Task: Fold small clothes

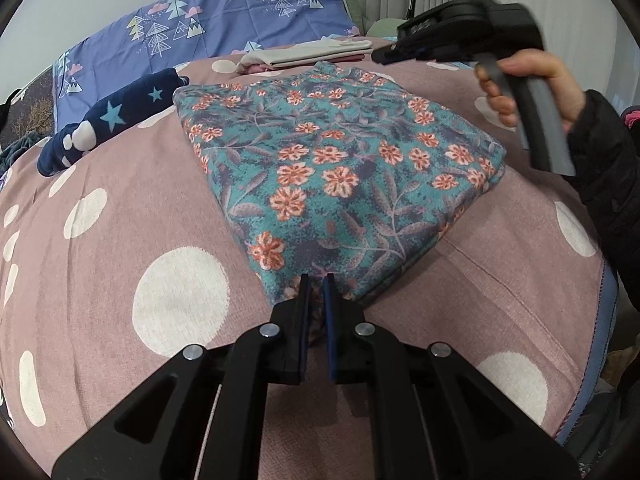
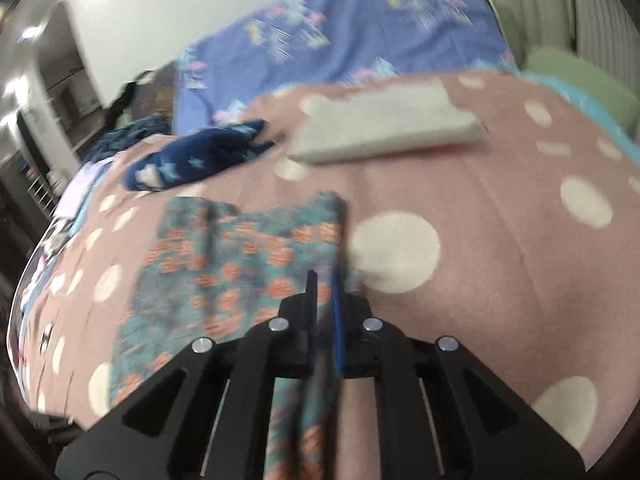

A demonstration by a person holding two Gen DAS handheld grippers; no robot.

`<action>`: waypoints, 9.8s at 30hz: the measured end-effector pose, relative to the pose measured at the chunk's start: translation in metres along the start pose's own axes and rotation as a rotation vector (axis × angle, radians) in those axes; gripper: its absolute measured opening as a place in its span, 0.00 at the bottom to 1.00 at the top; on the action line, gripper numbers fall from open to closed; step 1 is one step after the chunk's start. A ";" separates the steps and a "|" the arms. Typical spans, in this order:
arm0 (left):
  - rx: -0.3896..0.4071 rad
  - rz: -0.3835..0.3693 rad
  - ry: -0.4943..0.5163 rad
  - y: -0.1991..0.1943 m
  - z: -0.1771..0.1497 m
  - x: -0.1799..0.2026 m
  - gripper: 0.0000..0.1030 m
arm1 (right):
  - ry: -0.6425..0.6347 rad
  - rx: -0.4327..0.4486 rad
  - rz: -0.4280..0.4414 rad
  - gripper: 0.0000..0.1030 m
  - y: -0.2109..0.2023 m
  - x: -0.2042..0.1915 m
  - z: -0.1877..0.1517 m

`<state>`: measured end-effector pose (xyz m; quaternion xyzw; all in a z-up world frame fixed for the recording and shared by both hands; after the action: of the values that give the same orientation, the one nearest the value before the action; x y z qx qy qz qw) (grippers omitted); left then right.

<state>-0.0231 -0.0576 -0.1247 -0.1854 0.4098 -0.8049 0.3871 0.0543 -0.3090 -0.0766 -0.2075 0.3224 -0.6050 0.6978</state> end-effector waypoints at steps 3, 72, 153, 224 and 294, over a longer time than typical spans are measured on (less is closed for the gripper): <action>0.014 -0.023 -0.014 -0.008 0.003 -0.001 0.07 | -0.107 -0.023 0.060 0.09 -0.008 -0.026 -0.010; -0.026 -0.380 -0.291 0.120 0.130 -0.111 0.48 | 0.082 -0.264 0.404 0.35 0.104 0.033 0.003; 0.177 0.053 0.494 0.227 0.426 0.250 0.67 | 0.576 0.051 -0.578 0.57 -0.110 0.410 0.002; 0.339 -0.110 0.114 -0.069 0.130 0.120 0.99 | 0.413 0.264 -0.712 0.98 -0.284 0.023 -0.148; 0.293 -0.134 0.123 -0.056 0.122 0.124 0.99 | 0.390 0.245 -0.729 0.98 -0.272 0.026 -0.150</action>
<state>-0.0527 -0.1969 -0.0093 -0.1043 0.2978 -0.8898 0.3297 -0.2423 -0.3690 -0.0034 -0.1051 0.2796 -0.8738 0.3836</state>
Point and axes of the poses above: each gripper's, at about its wrist camera, not at the fingertips, and y roughly the way its jaws point, x to its right, z to its top, the point moved 1 cm from there along y, roughly the way its jaws point, and after that the axes turned 4 degrees about -x, right-handed, at the moved point
